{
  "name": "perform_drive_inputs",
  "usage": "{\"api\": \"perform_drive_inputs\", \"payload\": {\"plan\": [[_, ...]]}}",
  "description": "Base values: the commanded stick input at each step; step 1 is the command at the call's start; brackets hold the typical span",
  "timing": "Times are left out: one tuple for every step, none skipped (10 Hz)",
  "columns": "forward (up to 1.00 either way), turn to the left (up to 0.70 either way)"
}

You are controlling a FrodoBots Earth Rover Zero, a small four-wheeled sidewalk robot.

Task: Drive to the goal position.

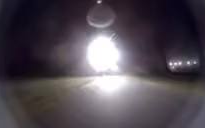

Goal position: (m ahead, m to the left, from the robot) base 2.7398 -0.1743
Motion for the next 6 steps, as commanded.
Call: {"api": "perform_drive_inputs", "payload": {"plan": [[1.00, -0.02], [1.00, -0.02], [1.00, -0.02], [1.00, -0.02], [1.00, -0.01], [1.00, 0.00]]}}
